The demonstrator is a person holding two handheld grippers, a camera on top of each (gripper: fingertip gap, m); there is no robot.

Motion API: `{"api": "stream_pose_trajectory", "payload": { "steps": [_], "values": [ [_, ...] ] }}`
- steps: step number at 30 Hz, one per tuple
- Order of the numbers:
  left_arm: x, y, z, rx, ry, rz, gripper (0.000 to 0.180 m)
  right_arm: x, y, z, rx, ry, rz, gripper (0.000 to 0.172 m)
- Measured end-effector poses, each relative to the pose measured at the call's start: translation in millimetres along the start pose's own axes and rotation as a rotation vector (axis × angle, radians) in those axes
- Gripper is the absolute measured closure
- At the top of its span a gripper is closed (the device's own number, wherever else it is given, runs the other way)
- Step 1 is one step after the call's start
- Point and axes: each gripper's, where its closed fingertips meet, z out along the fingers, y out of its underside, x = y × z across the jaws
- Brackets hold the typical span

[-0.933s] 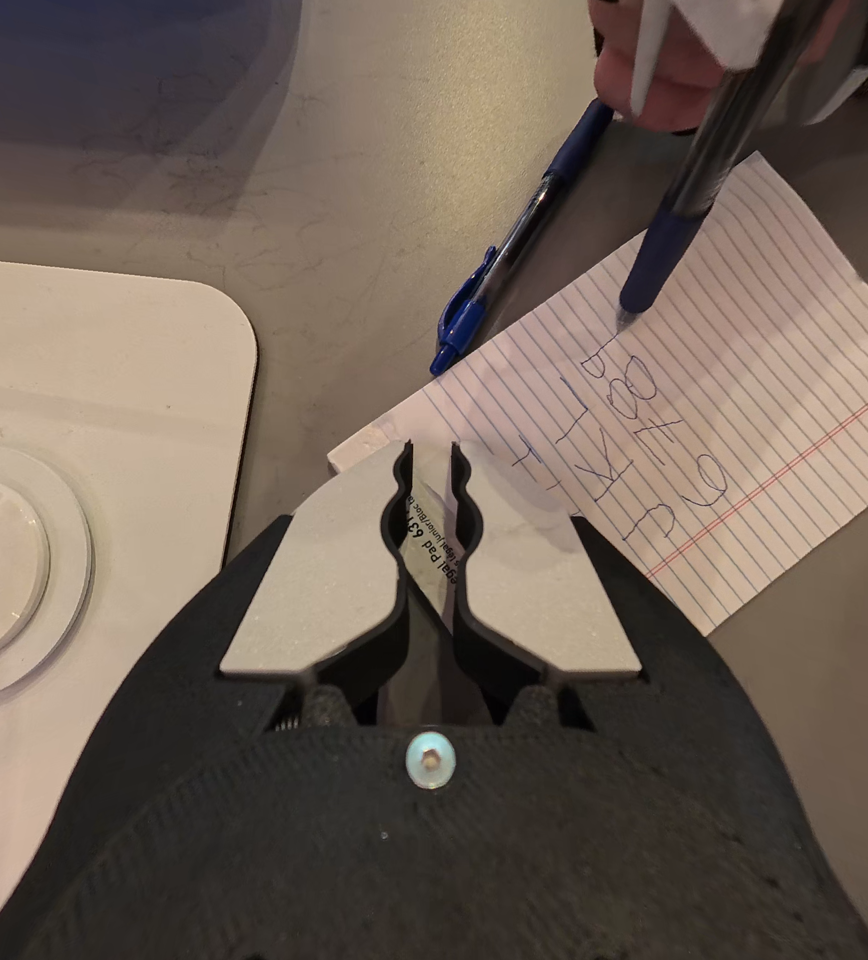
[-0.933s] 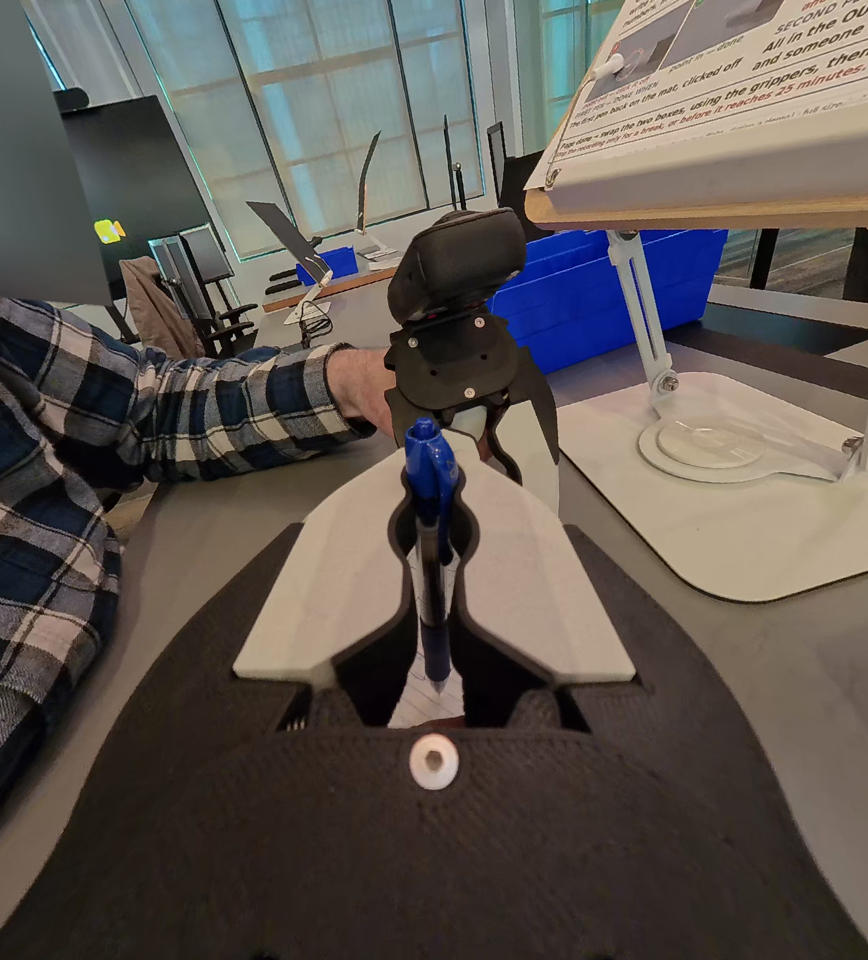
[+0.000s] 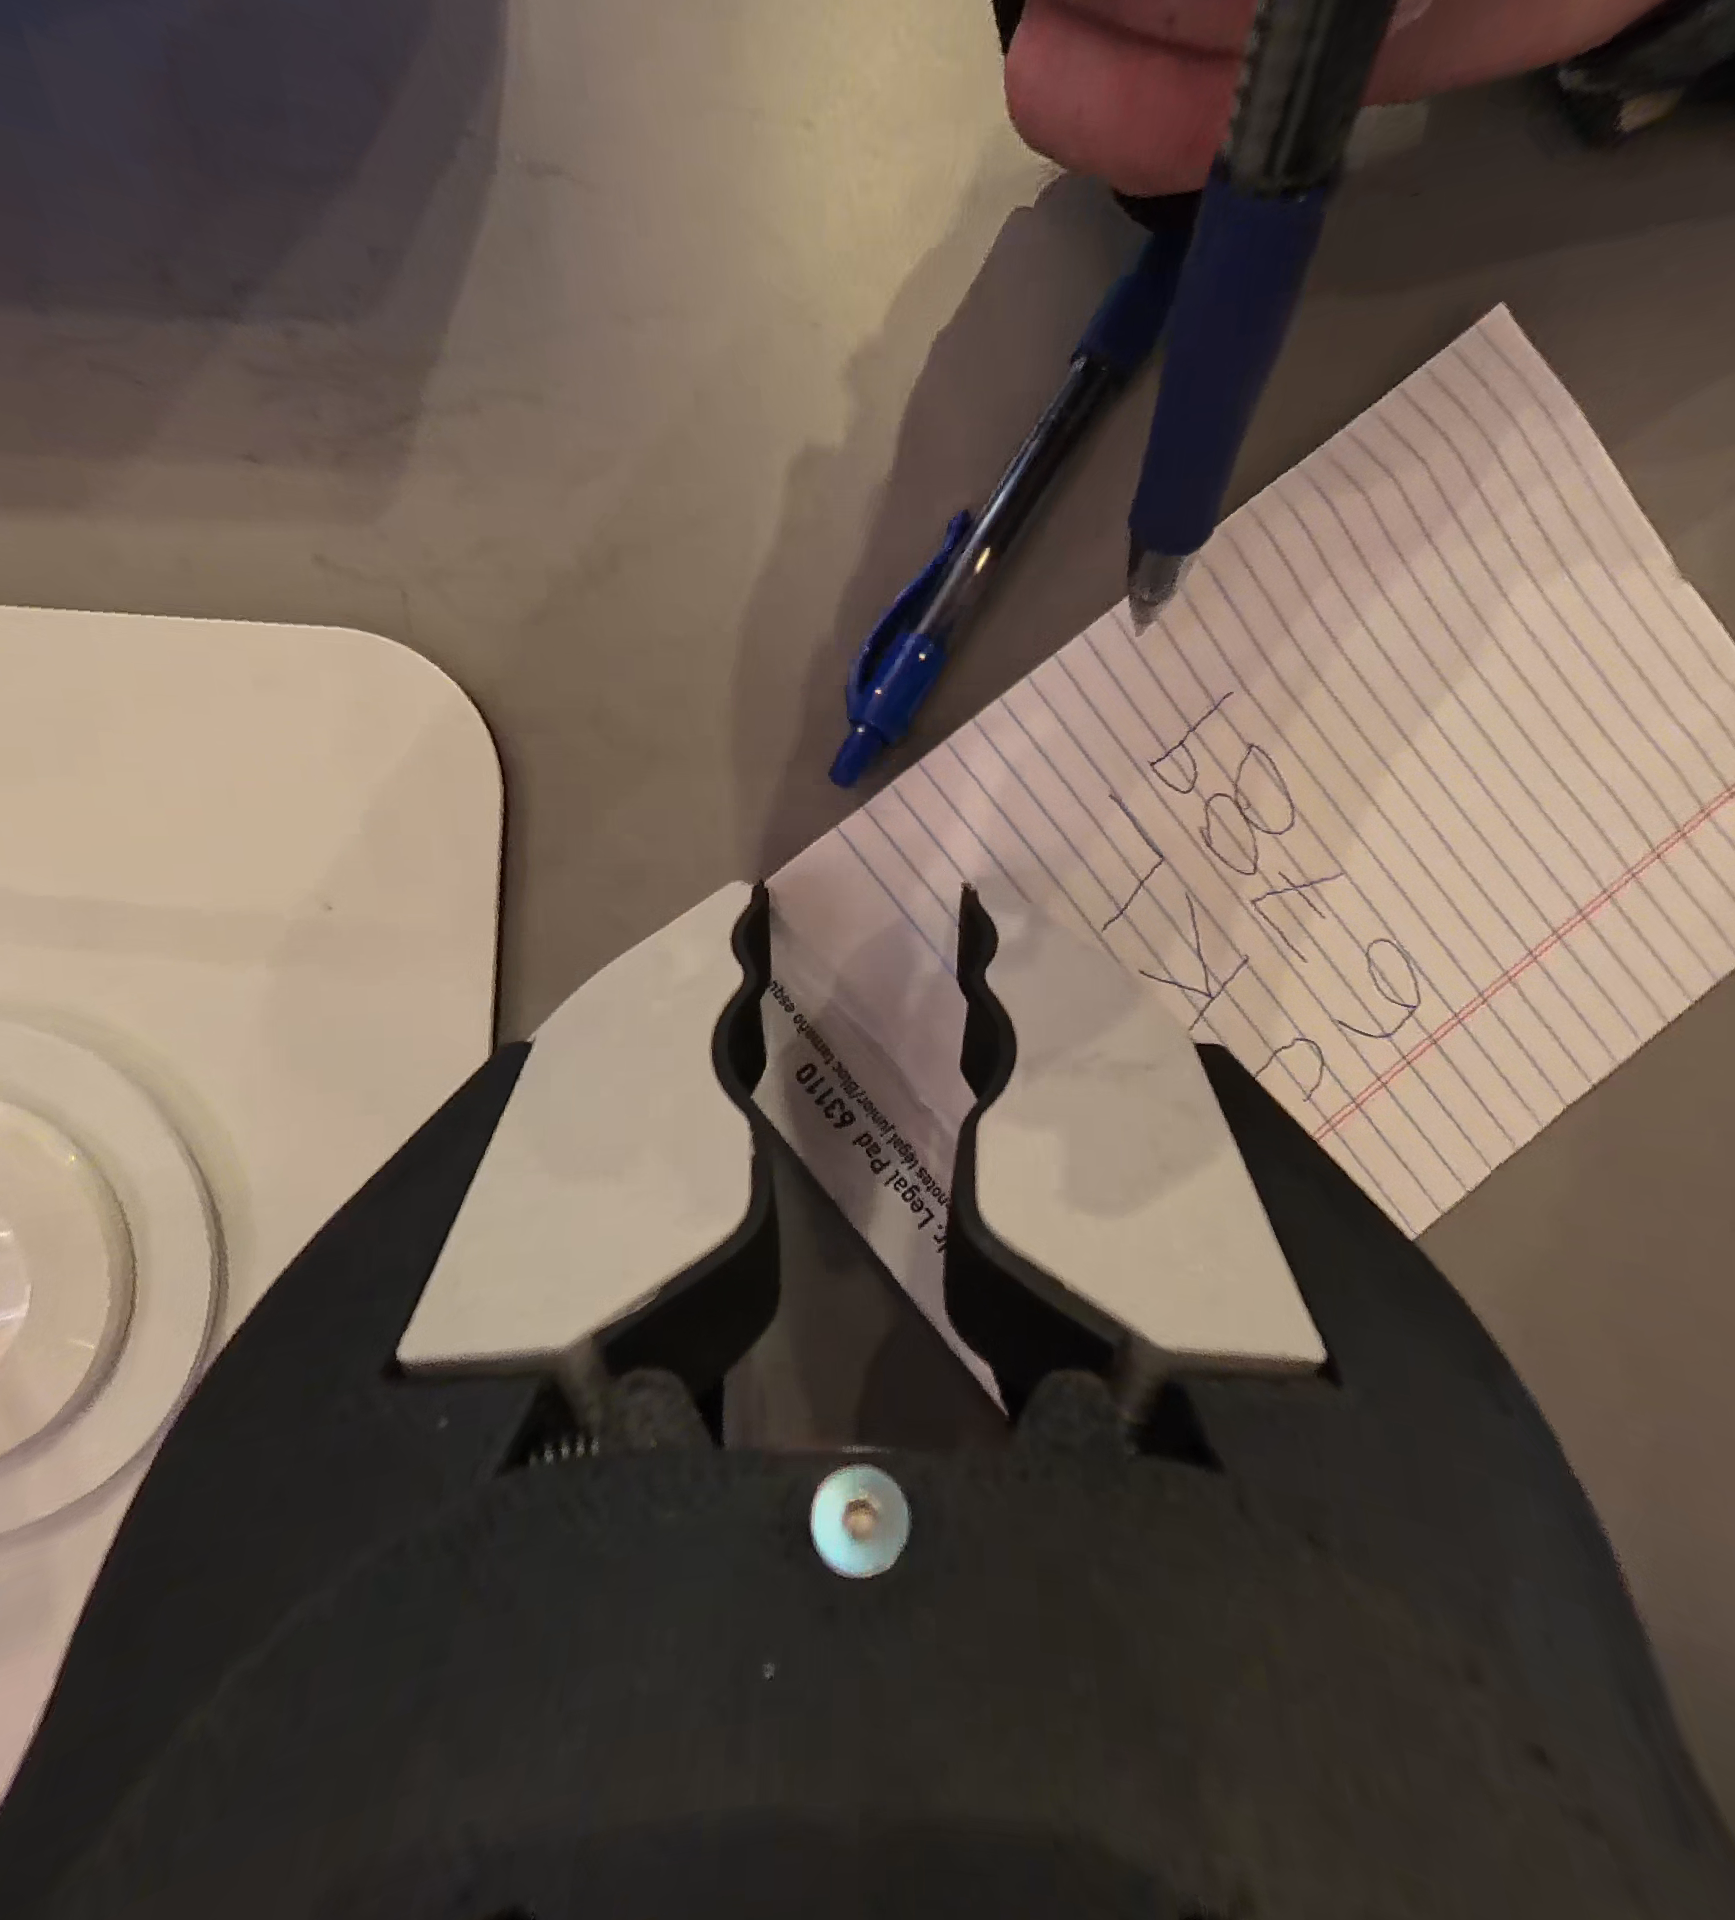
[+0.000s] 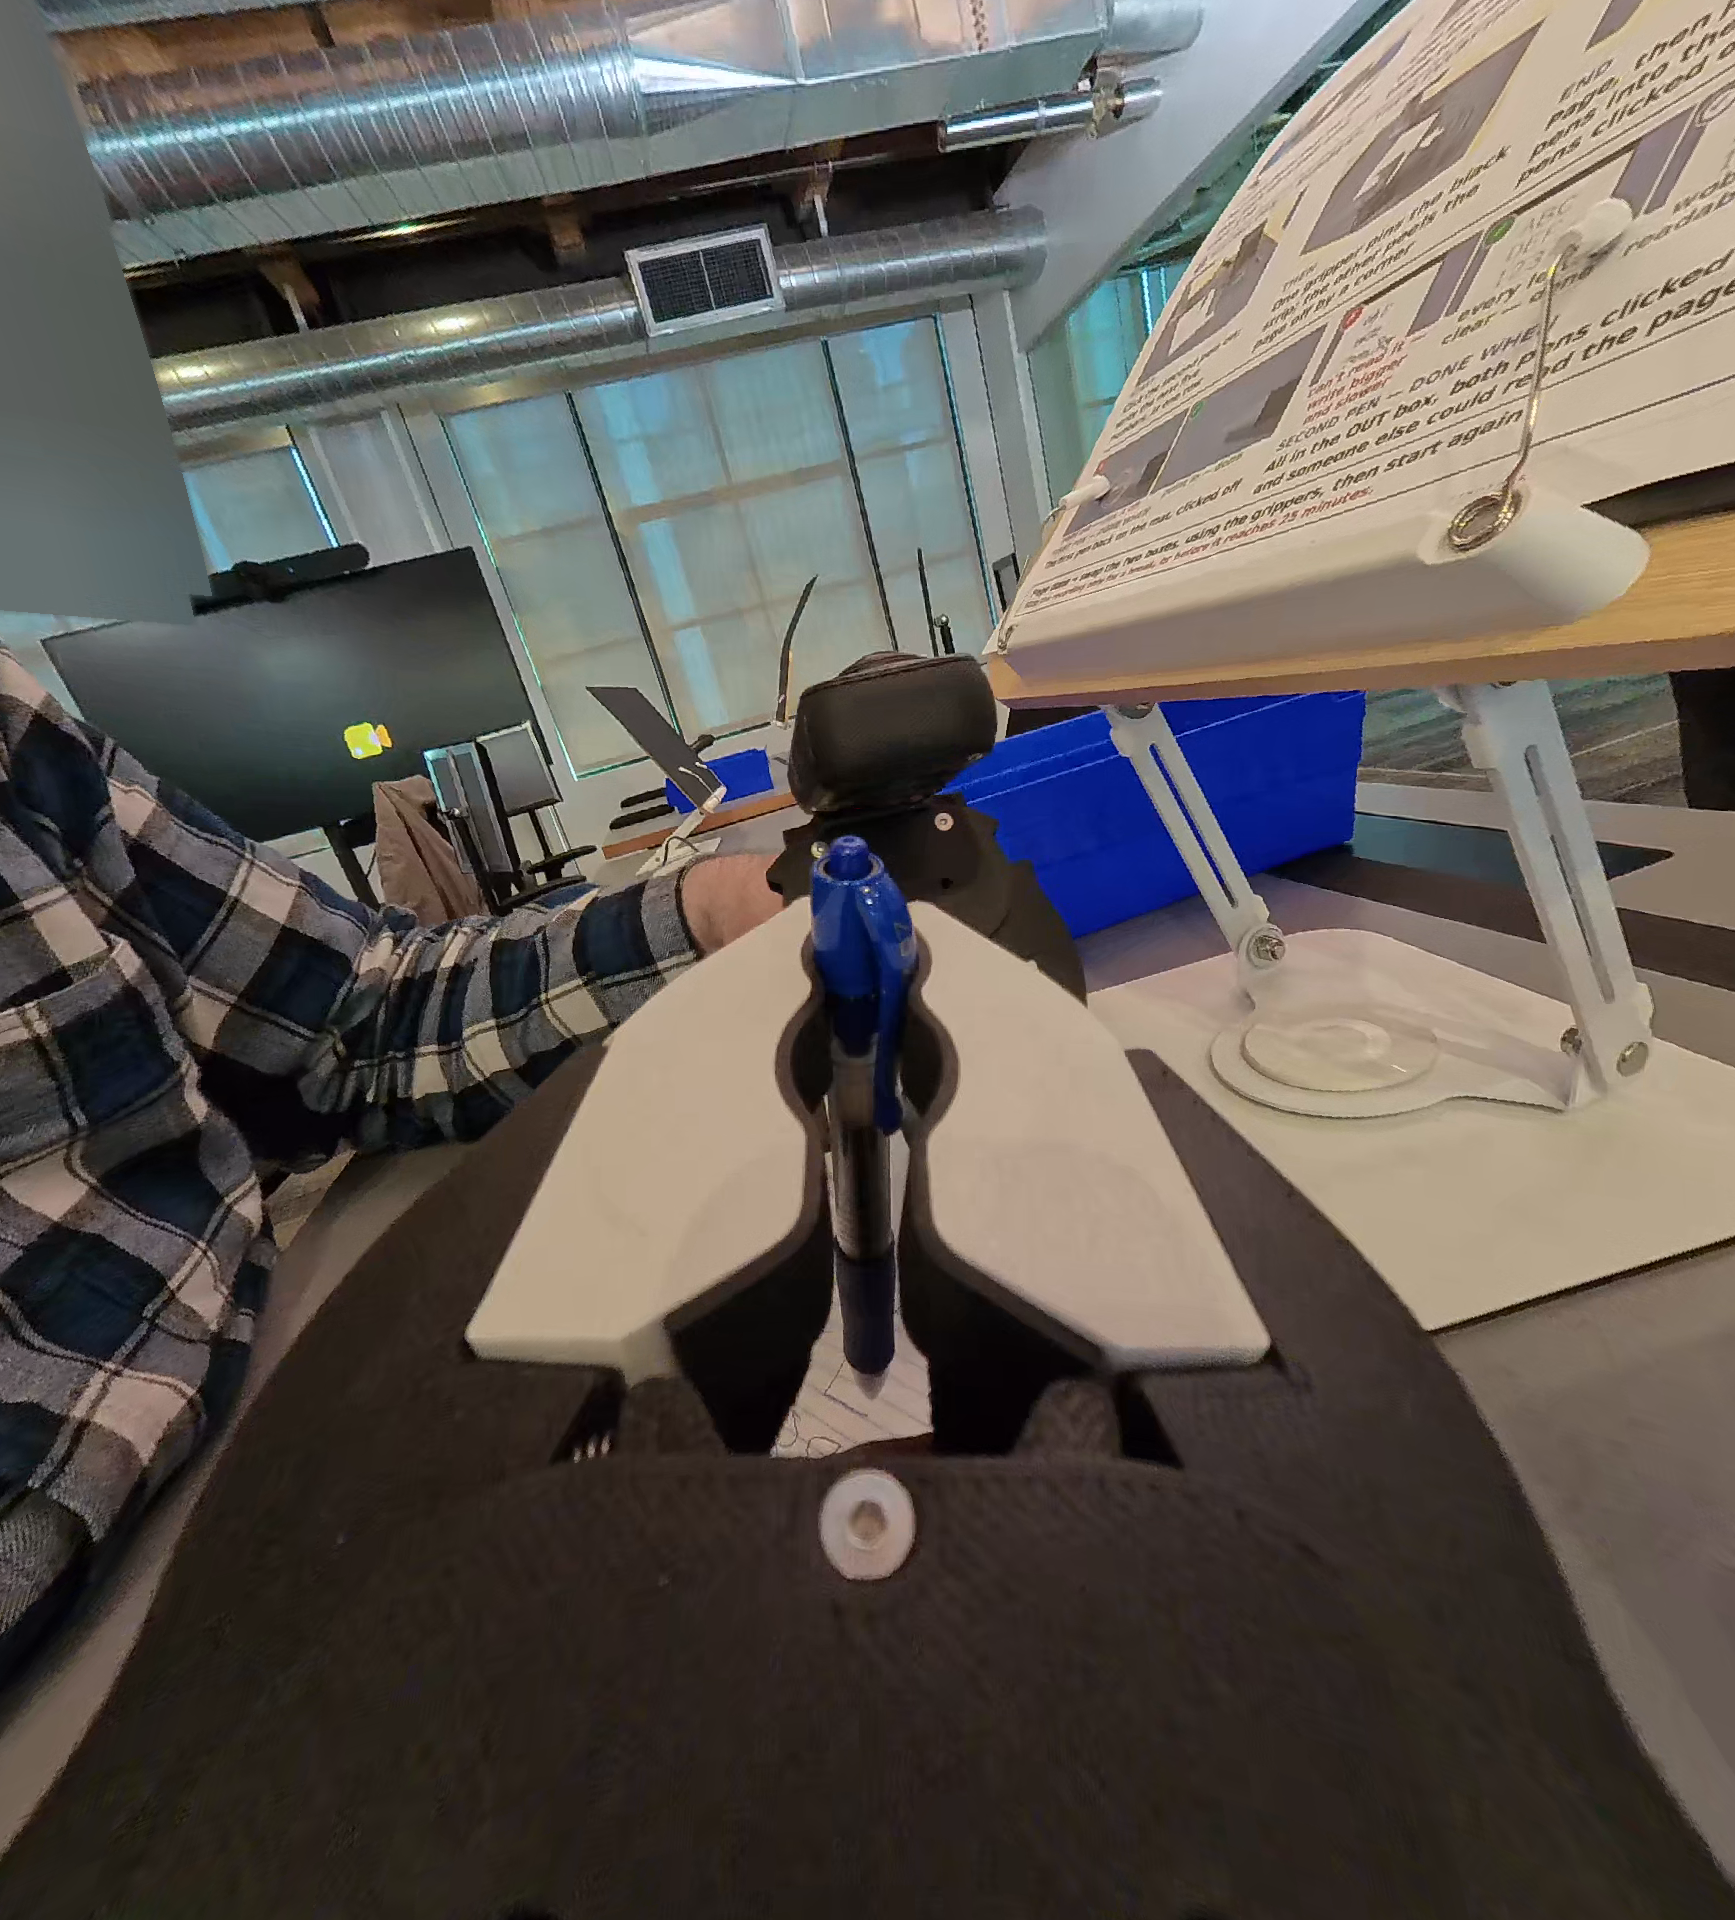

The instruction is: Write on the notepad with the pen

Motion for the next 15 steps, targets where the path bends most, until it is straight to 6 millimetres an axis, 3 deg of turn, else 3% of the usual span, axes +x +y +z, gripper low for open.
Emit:
{"api": "stream_pose_trajectory", "payload": {
  "steps": [1, 15],
  "values": [
    [0.2, 0.2, 0.0, -0.002, 0.002, 0.001, 0.145, -0.4, -0.2, -0.2, 0.002, -0.003, -0.004, 0.163],
    [1.7, 1.3, 0.6, -0.004, -0.015, 0.021, 0.144, -1.0, -1.9, -3.0, 0.02, -0.006, -0.002, 0.163]
  ]
}}
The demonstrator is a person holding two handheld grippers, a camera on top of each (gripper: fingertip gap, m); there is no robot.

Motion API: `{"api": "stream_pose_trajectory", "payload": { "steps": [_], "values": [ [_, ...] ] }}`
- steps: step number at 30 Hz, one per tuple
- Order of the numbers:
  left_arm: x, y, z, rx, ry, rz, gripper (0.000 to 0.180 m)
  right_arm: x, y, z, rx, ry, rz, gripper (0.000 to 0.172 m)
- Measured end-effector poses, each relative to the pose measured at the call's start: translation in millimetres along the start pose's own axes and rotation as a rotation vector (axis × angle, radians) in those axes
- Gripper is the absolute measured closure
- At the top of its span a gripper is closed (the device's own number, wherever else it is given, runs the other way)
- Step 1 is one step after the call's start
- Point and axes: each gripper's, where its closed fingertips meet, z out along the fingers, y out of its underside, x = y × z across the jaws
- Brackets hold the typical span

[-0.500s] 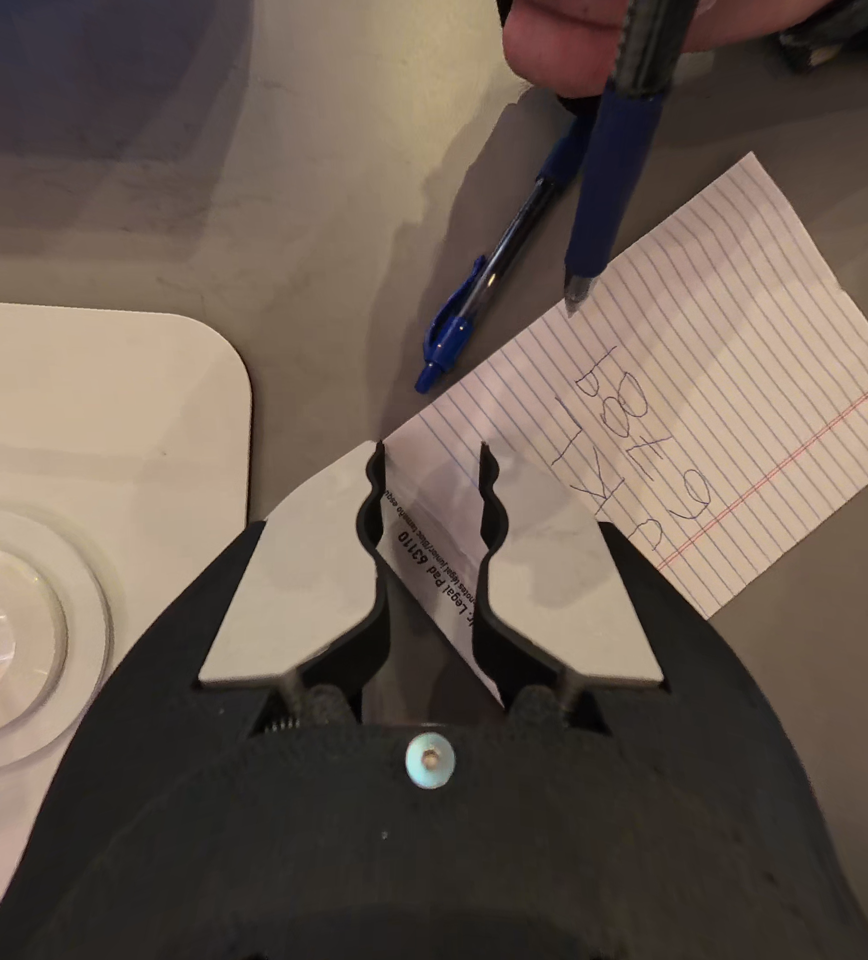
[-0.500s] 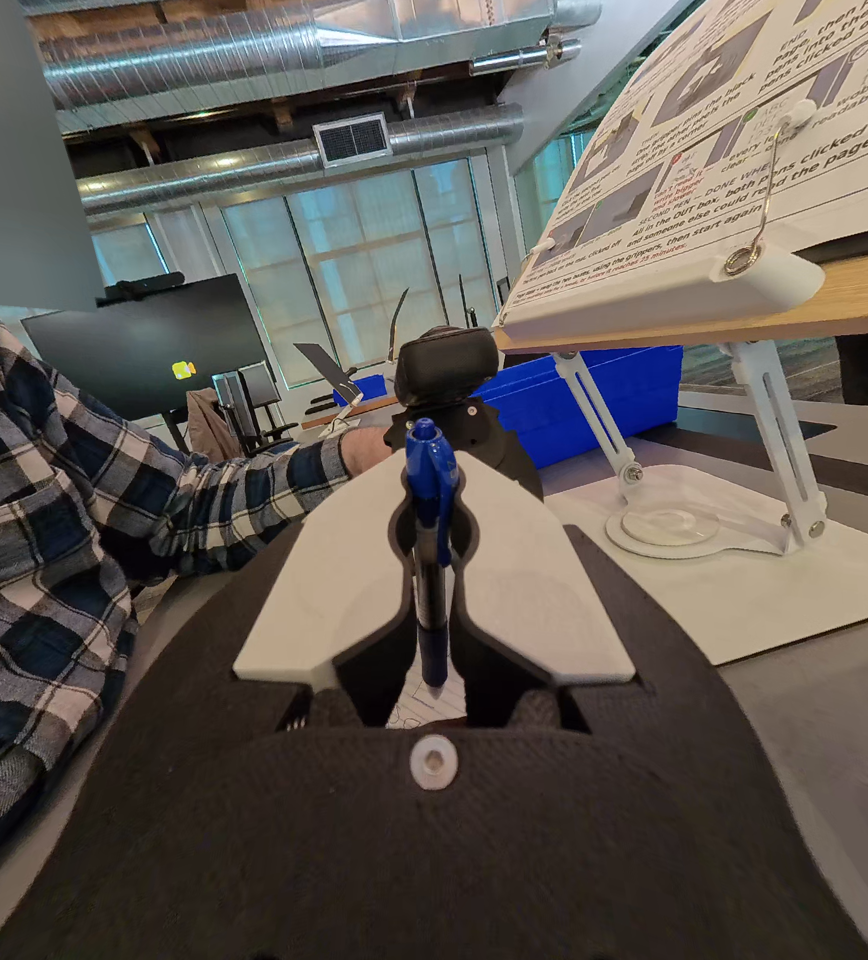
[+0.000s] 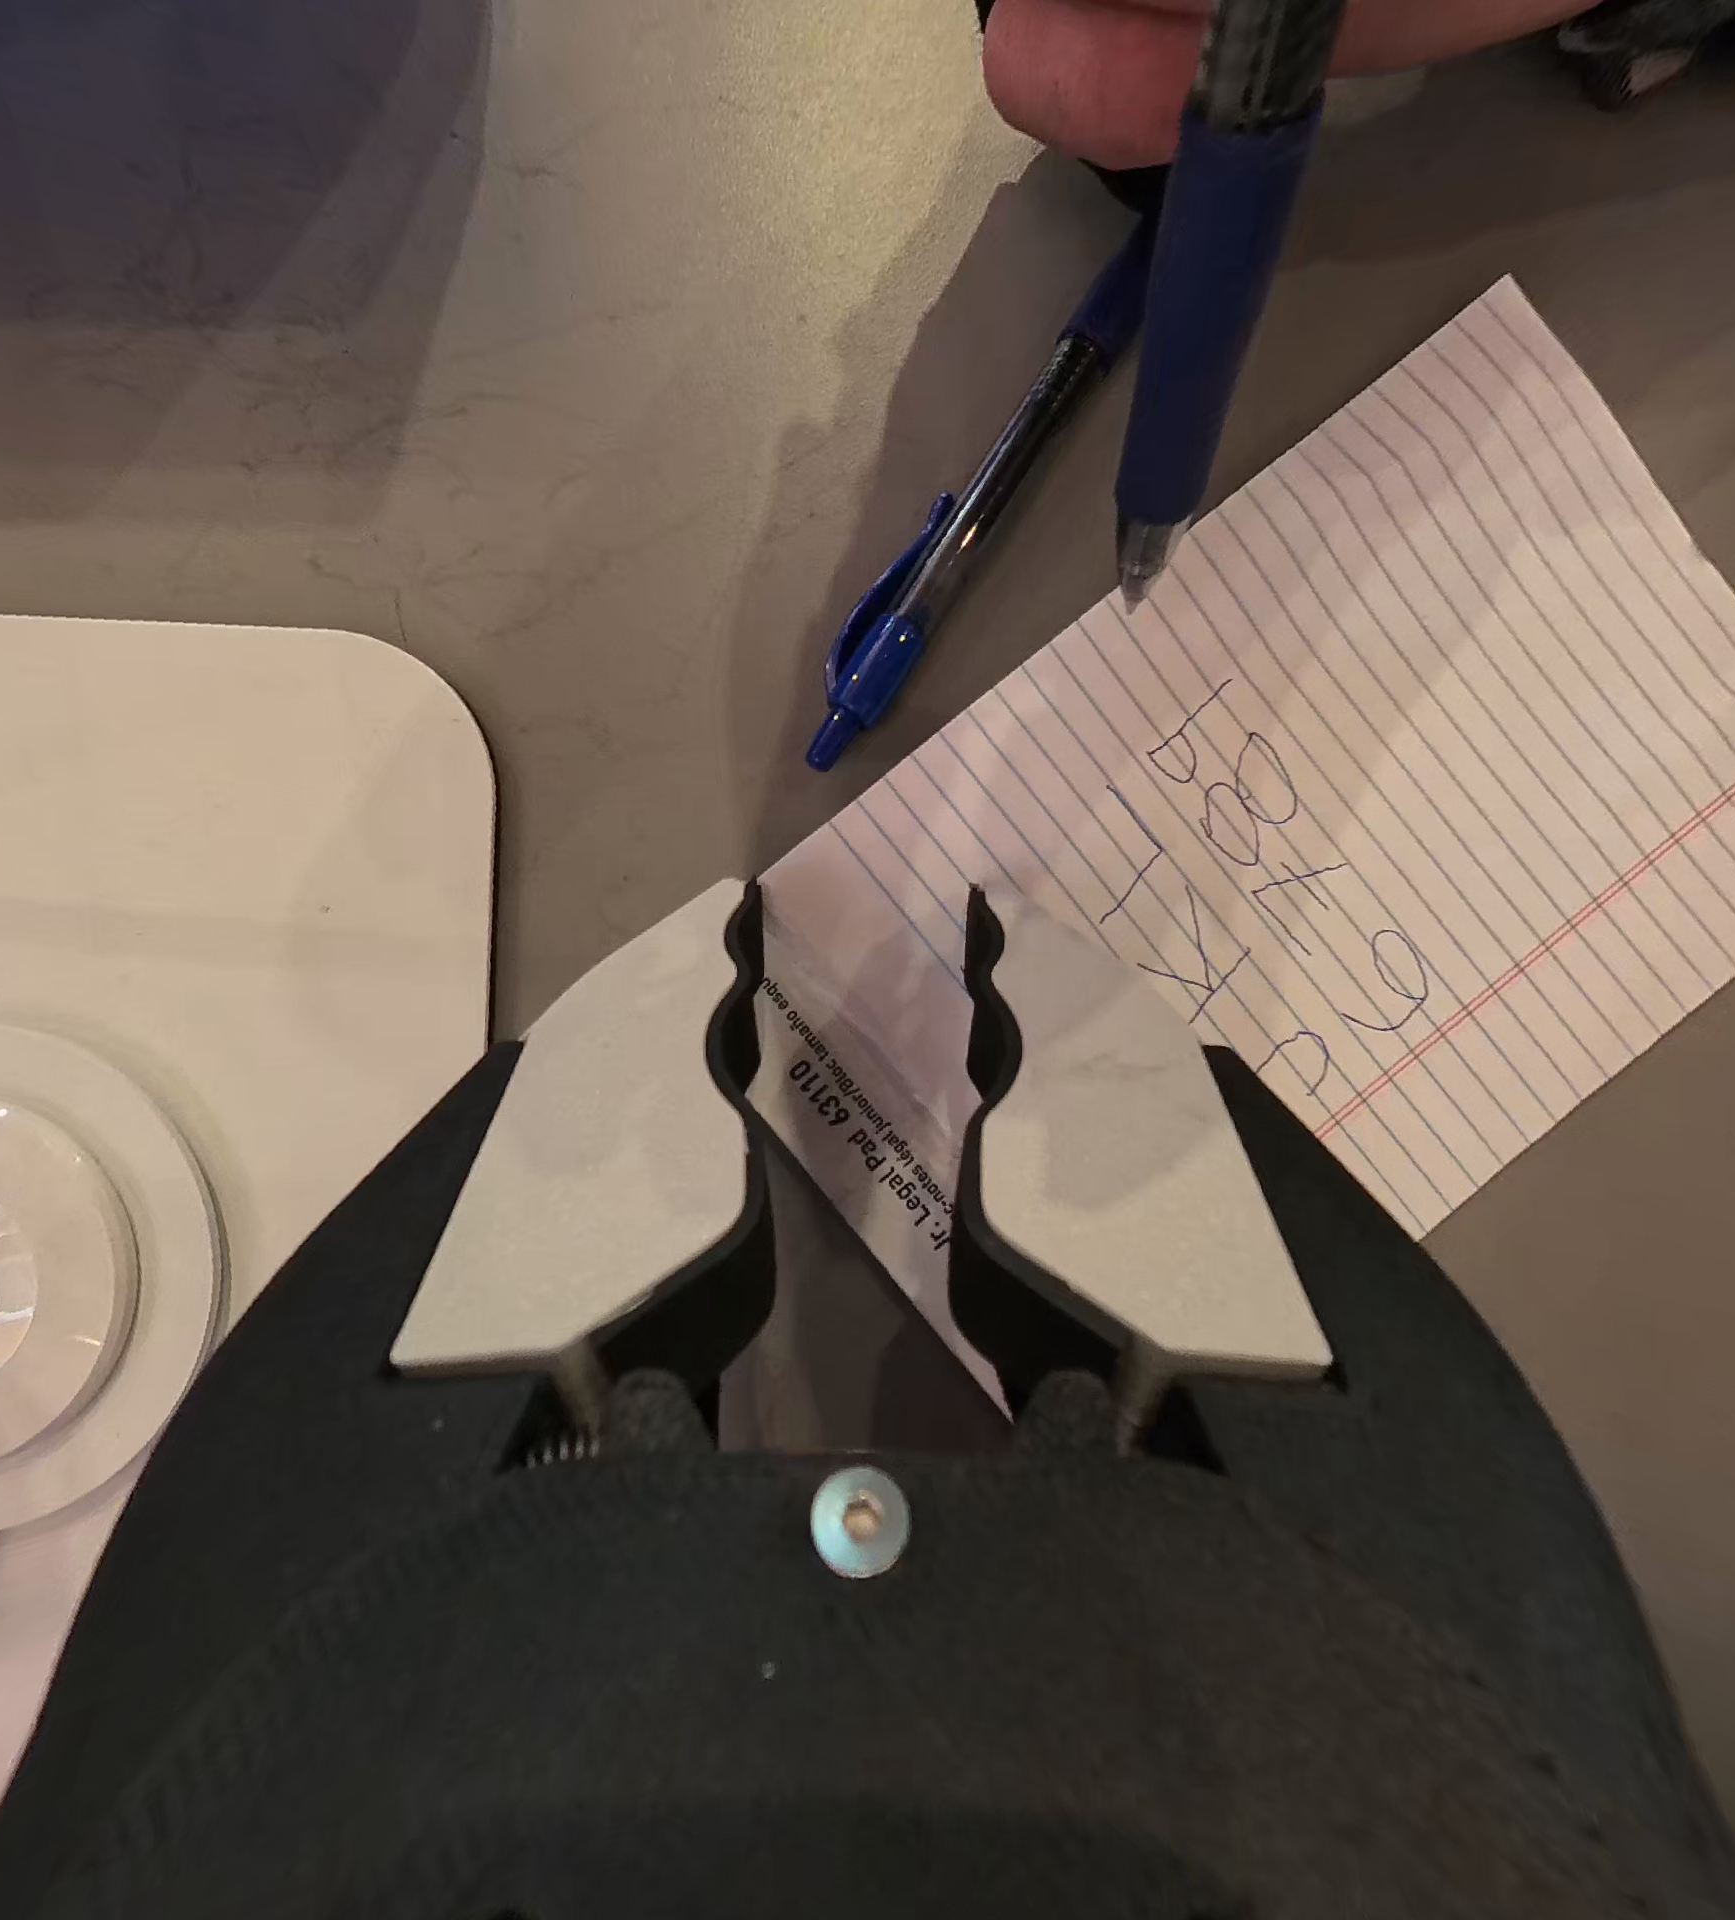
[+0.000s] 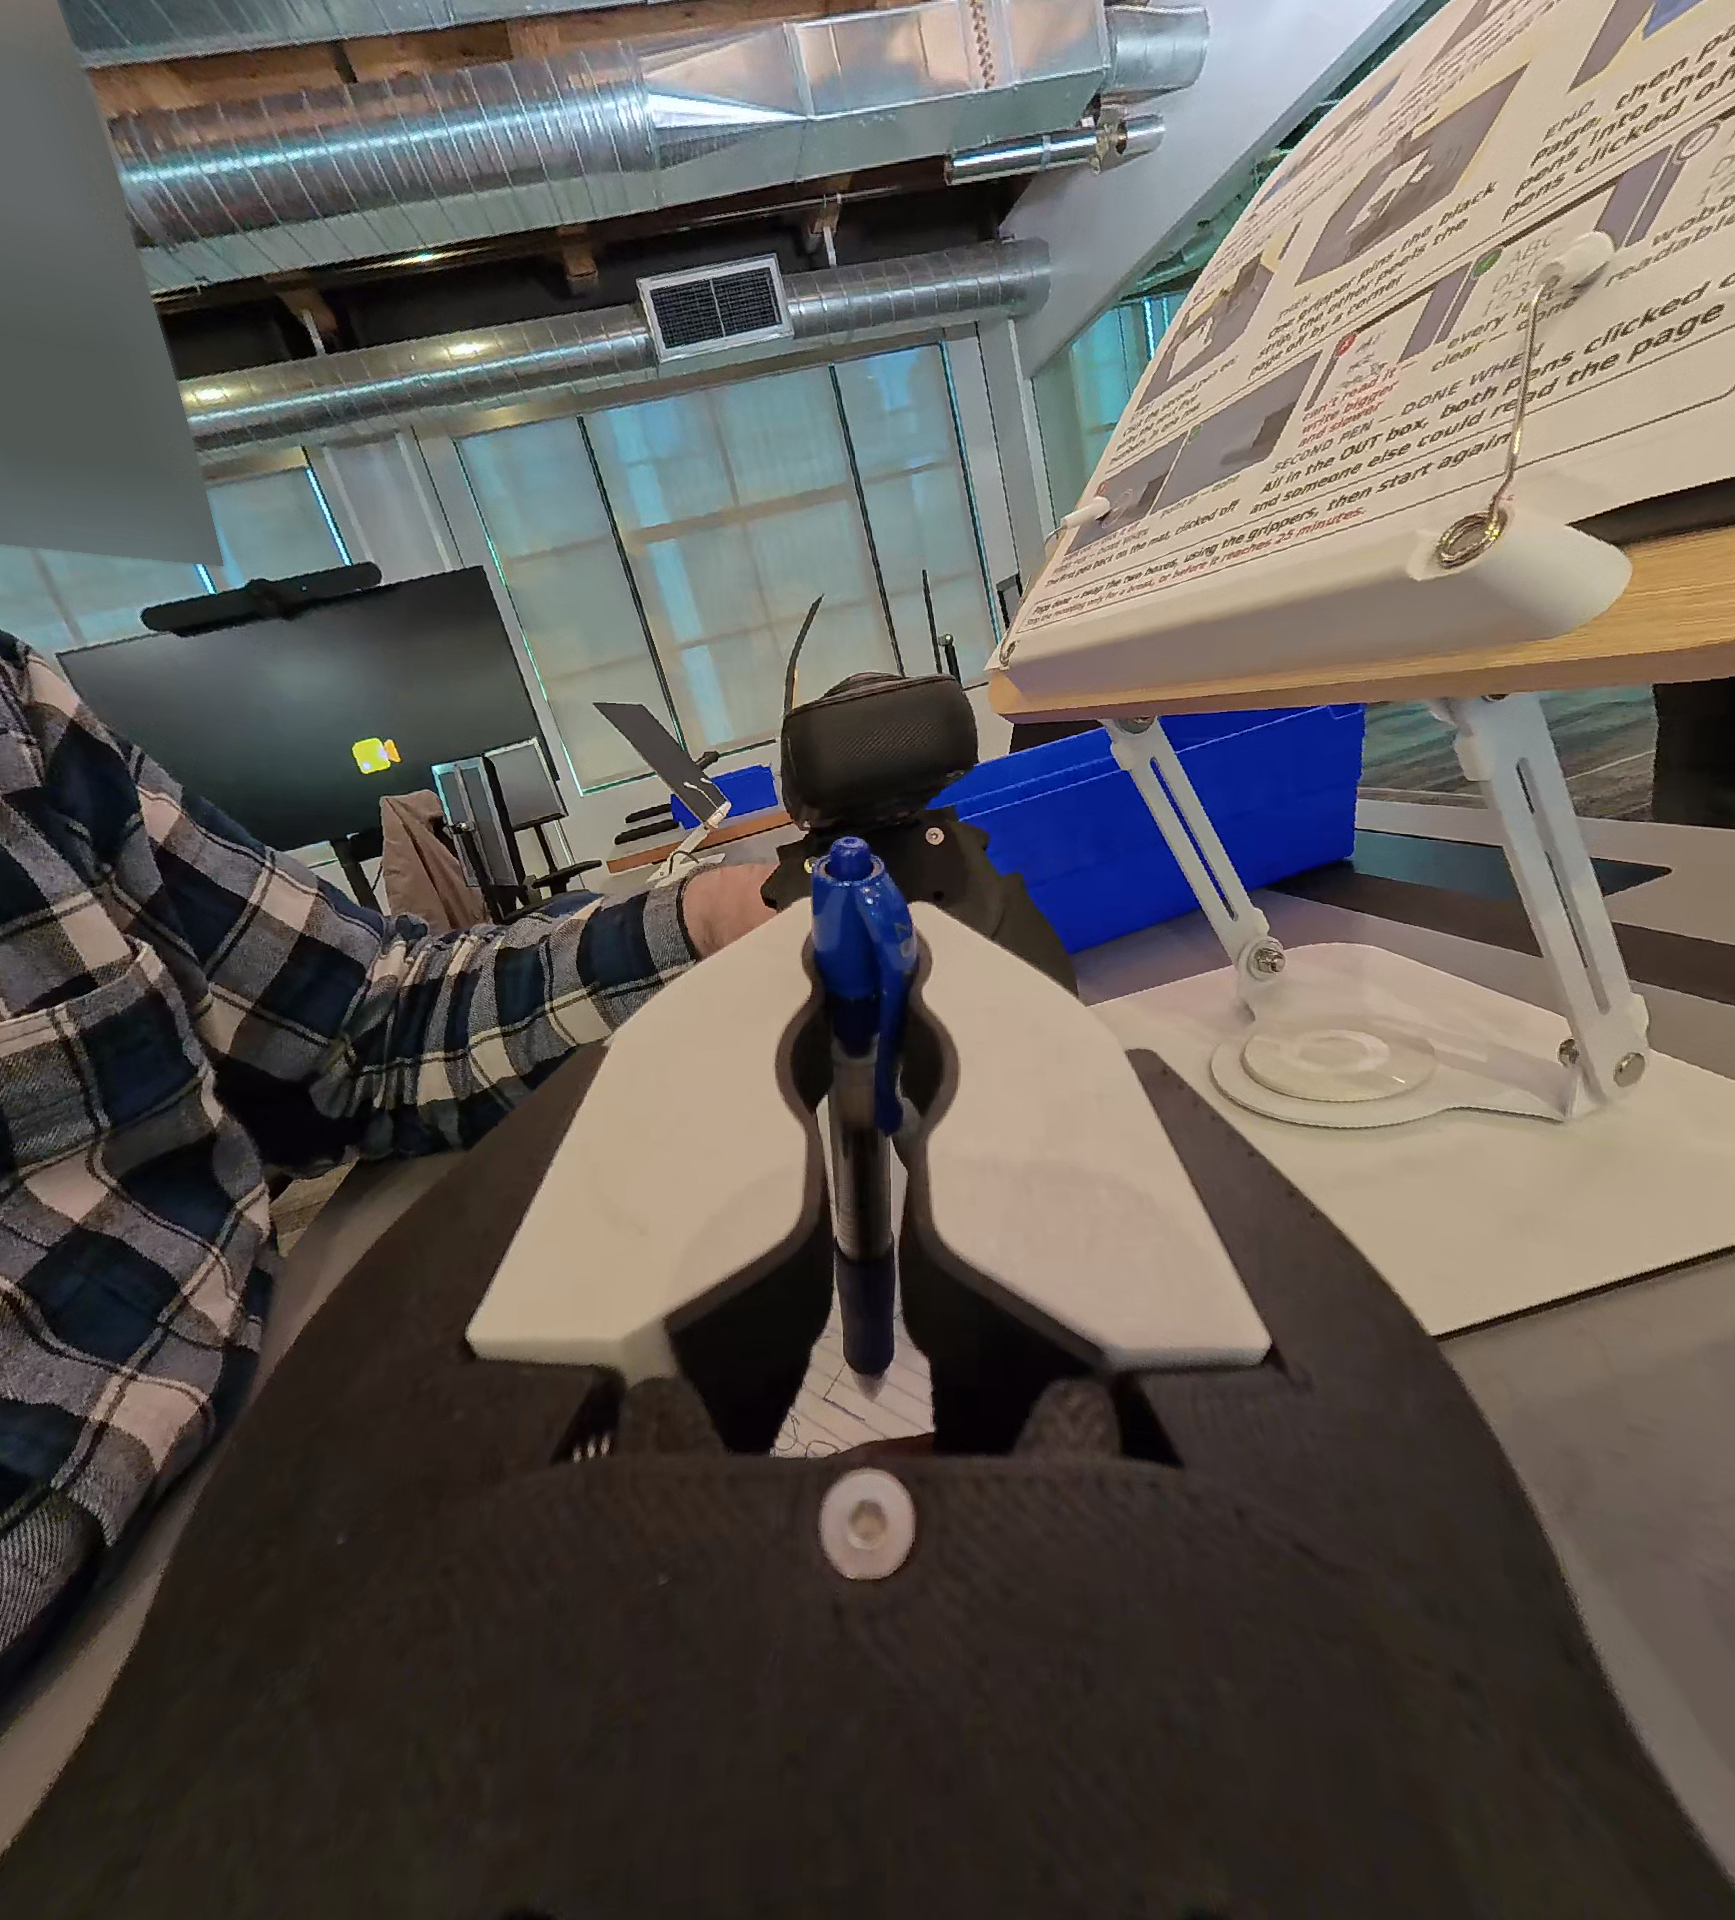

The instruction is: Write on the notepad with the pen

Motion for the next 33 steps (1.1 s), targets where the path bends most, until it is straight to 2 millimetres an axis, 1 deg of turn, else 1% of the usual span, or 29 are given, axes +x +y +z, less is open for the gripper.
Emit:
{"api": "stream_pose_trajectory", "payload": {
  "steps": [22, 33],
  "values": [
    [-0.2, 0.2, 0.2, 0.003, -0.001, 0.003, 0.144, -3.0, 0.2, 2.1, -0.023, 0.003, -0.024, 0.163],
    [-0.5, 0.1, 0.0, 0.008, 0.003, -0.003, 0.144, -2.9, 13.4, 7.2, -0.117, 0.023, -0.054, 0.163]
  ]
}}
